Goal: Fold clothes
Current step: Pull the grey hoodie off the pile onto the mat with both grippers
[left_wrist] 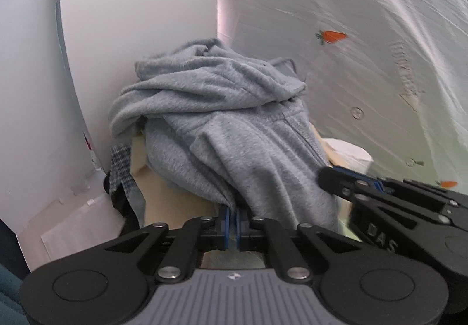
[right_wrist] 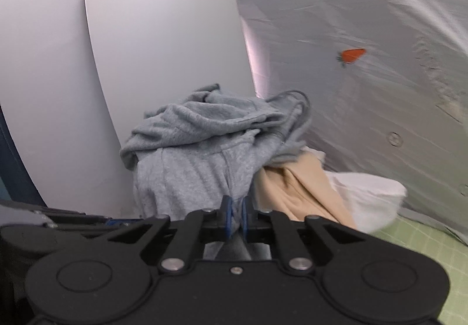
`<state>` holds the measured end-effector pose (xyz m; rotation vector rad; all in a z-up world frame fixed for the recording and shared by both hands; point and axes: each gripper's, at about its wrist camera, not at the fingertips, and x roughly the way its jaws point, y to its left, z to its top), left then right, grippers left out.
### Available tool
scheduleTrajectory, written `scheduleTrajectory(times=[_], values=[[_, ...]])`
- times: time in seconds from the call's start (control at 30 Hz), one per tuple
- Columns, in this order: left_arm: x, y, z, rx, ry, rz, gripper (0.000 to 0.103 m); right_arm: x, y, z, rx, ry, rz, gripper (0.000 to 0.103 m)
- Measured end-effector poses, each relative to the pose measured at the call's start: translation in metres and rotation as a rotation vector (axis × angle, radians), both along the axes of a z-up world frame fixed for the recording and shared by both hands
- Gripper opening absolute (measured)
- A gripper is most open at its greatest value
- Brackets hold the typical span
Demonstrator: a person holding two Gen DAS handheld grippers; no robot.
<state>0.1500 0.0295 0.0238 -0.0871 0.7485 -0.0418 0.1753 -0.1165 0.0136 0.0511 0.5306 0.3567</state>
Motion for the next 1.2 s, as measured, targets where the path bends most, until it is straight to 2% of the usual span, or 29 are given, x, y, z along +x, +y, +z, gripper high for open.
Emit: scheduleTrajectory(times=[0.03,0.1,0.2,0.27,0.33,0.4,0.47,0.5,0.57,0.63,0.7,0.8,0.87,0.9,0.93,0.97,1.0,1.03,1.07,1.2], values=[[-0.006,-0.004,0.0,0.001,-0.002,-0.009,0.0,-0.008,-0.005,-0.003,-0.009,0.009,-0.011,0.0],[-0.013,-0.01,-0.007,-0.061,0.044,-0.058,0.0,-0.023,-0.015,-0.009,-0.027,0.029,-0.034,0.0],[-0.025,-0.02,-0.026,-0.124,0.108,-0.08,0.0,-0.038,-0.03,-0.023,-0.046,0.086,-0.072,0.0],[-0.027,-0.016,-0.035,-0.157,0.155,-0.031,0.001,-0.043,-0.036,-0.027,-0.033,0.111,-0.09,0.001],[-0.025,-0.002,-0.036,-0.195,0.179,0.027,0.002,-0.044,-0.038,-0.024,-0.026,0.112,-0.101,0.011],[-0.021,0.015,-0.03,-0.19,0.165,0.08,0.01,-0.037,-0.032,-0.018,-0.046,0.09,-0.091,0.022],[-0.016,0.03,-0.02,-0.169,0.13,0.122,0.026,-0.028,-0.024,-0.011,-0.057,0.067,-0.069,0.027],[-0.013,0.037,-0.015,-0.167,0.111,0.139,0.031,-0.023,-0.02,-0.008,-0.056,0.058,-0.056,0.03],[-0.003,0.05,-0.008,-0.182,0.073,0.156,0.05,-0.01,-0.01,-0.001,-0.037,0.043,-0.032,0.037],[0.009,0.064,0.0,-0.199,0.034,0.17,0.063,0.003,0.0,0.005,-0.016,0.029,-0.007,0.044],[0.021,0.074,0.006,-0.214,0.002,0.181,0.066,0.022,0.013,0.011,0.019,0.027,0.018,0.048],[0.038,0.08,0.01,-0.231,-0.024,0.192,0.069,0.049,0.028,0.012,0.031,0.039,0.006,0.061],[0.049,0.083,0.009,-0.247,-0.031,0.189,0.07,0.056,0.034,0.01,0.027,0.031,0.019,0.061],[0.054,0.082,0.009,-0.251,-0.031,0.182,0.07,0.057,0.035,0.008,0.022,0.022,0.031,0.054],[0.058,0.081,0.007,-0.255,-0.038,0.165,0.068,0.058,0.037,0.007,0.017,0.013,0.044,0.042],[0.06,0.079,0.007,-0.254,-0.052,0.145,0.059,0.059,0.038,0.006,0.011,0.004,0.056,0.035],[0.06,0.076,0.007,-0.252,-0.068,0.125,0.048,0.06,0.04,0.004,0.006,-0.005,0.069,0.021],[0.061,0.072,0.007,-0.242,-0.077,0.099,0.011,0.061,0.041,0.003,0.001,-0.014,0.081,0.017],[0.06,0.065,0.009,-0.222,-0.085,0.084,0.001,0.061,0.042,0.002,0.0,-0.025,0.092,0.014],[0.043,0.032,0.021,-0.118,-0.157,0.029,0.0,0.039,0.033,0.011,0.028,-0.092,0.108,0.008]])
